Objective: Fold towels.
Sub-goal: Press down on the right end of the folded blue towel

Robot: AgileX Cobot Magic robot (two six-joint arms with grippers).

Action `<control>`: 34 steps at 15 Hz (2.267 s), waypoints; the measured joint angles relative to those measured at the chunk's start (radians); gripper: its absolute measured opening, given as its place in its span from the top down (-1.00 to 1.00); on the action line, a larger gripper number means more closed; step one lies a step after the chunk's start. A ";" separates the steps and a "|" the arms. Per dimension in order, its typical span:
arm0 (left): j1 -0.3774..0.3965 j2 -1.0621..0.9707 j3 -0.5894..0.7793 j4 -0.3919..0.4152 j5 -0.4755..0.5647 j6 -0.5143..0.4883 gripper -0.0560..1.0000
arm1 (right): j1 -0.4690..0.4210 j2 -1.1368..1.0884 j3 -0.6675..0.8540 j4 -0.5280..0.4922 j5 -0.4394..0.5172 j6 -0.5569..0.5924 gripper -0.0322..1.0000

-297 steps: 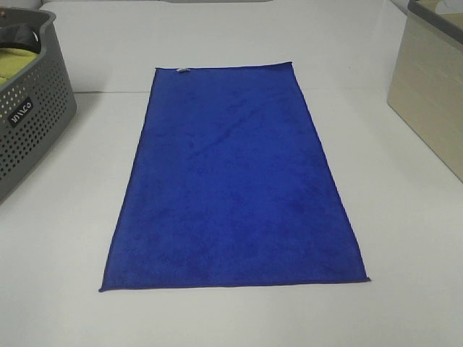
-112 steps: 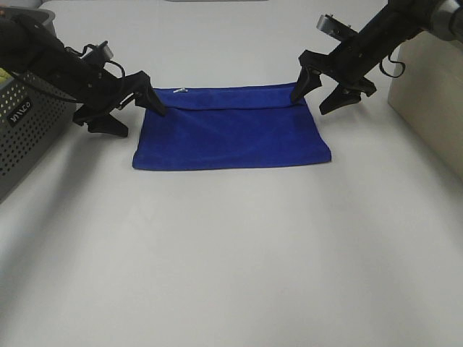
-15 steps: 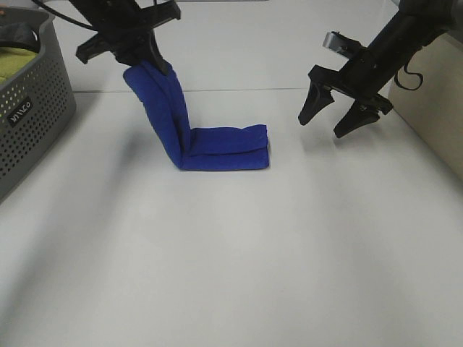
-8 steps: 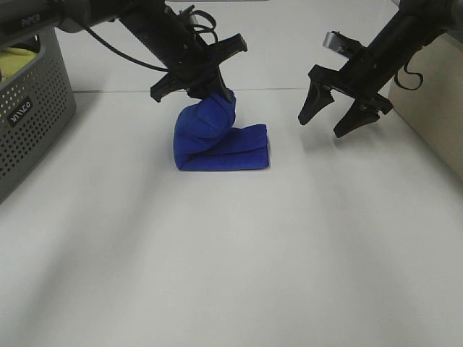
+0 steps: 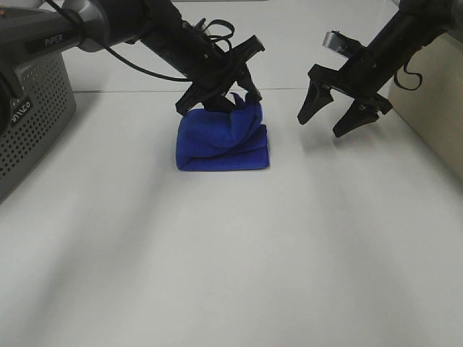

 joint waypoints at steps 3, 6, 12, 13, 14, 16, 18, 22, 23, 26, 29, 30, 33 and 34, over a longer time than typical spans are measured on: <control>0.000 0.000 0.000 -0.034 -0.021 0.000 -0.13 | 0.000 0.000 0.000 0.028 0.000 0.000 -0.60; 0.015 -0.012 0.000 -0.034 -0.025 0.060 -0.18 | 0.000 -0.005 0.000 0.124 0.000 -0.031 -0.60; 0.185 -0.106 -0.010 -0.001 0.027 0.247 -0.18 | 0.068 -0.053 0.000 0.423 -0.001 -0.094 -0.59; 0.204 -0.107 -0.012 -0.001 0.045 0.250 -0.18 | 0.117 -0.052 0.000 0.440 -0.001 -0.122 -0.59; 0.219 -0.107 -0.012 -0.001 0.072 0.250 -0.18 | 0.159 -0.052 0.000 0.457 -0.001 -0.147 -0.59; 0.234 -0.107 -0.012 0.000 0.108 0.250 -0.18 | 0.210 -0.040 0.000 0.497 0.007 -0.166 -0.59; 0.241 -0.107 -0.012 0.000 0.145 0.250 -0.18 | 0.216 0.002 0.000 0.542 0.011 -0.167 -0.57; 0.242 -0.107 -0.012 0.000 0.169 0.250 -0.18 | 0.199 0.113 0.000 0.532 0.010 -0.167 -0.54; 0.242 -0.107 -0.012 0.000 0.172 0.250 -0.18 | 0.185 0.123 0.000 0.532 0.010 -0.167 -0.54; 0.242 -0.107 -0.012 0.000 0.173 0.250 -0.18 | 0.122 0.134 0.000 0.536 0.010 -0.167 -0.54; 0.242 -0.107 -0.012 0.000 0.173 0.250 -0.18 | 0.103 0.135 0.000 0.539 0.009 -0.169 -0.54; 0.242 -0.107 -0.012 0.000 0.173 0.252 -0.18 | 0.103 0.136 0.000 0.531 0.009 -0.173 -0.54; 0.242 -0.107 -0.020 0.003 0.175 0.274 -0.18 | 0.103 0.134 0.000 0.530 0.010 -0.173 -0.54; 0.242 -0.107 -0.034 0.004 0.189 0.293 -0.18 | 0.102 0.124 0.000 0.524 0.010 -0.175 -0.54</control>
